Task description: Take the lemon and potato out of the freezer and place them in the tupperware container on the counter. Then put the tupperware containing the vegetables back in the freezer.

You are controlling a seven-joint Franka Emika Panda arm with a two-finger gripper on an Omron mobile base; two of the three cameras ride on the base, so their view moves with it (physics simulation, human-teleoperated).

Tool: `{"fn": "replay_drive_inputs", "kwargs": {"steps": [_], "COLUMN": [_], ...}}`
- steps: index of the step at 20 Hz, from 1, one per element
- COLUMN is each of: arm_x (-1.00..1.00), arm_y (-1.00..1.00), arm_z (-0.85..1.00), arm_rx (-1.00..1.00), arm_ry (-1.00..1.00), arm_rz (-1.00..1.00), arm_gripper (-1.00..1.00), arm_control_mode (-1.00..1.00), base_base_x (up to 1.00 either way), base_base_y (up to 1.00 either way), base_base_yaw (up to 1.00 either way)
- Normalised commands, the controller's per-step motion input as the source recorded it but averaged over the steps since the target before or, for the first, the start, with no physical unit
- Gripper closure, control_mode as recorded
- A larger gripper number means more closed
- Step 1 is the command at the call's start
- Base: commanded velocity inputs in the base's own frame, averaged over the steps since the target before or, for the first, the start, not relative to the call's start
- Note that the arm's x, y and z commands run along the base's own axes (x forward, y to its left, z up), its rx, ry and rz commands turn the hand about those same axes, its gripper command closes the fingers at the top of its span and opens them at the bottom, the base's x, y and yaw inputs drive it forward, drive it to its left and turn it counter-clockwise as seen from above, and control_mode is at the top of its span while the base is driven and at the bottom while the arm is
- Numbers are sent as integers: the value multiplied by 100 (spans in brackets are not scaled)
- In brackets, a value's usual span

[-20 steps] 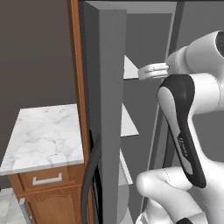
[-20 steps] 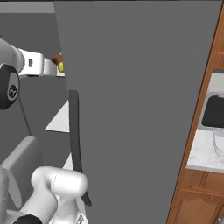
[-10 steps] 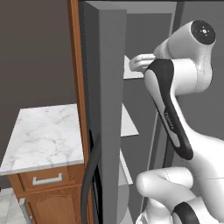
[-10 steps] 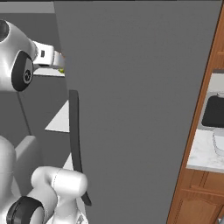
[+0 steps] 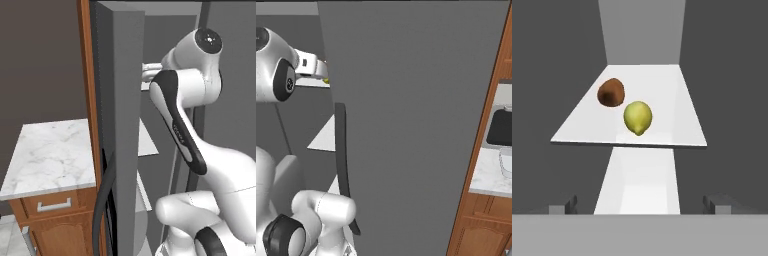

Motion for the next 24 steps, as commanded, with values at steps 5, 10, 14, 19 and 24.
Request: {"fn": "replay_drive_inputs", "kwargs": {"steps": [5, 10, 14, 19, 24], "arm_x": [52, 57, 60, 57, 53], "arm_y": [8, 8, 10, 3, 1], "arm_z": [-18, -14, -10, -6, -10], "arm_rx": [0, 0, 0, 0, 0], "arm_ry": [1, 2, 5, 10, 11], "arm_rz": [0, 0, 0, 0, 0], "arm_gripper": [-100, -100, -100, -100, -100], "arm_control_mode": [-100, -100, -100, -100, -100], "base_base_x": [0, 0, 0, 0, 0], "base_base_y": [0, 0, 0, 0, 0], "base_base_yaw": [0, 0, 0, 0, 0]}}
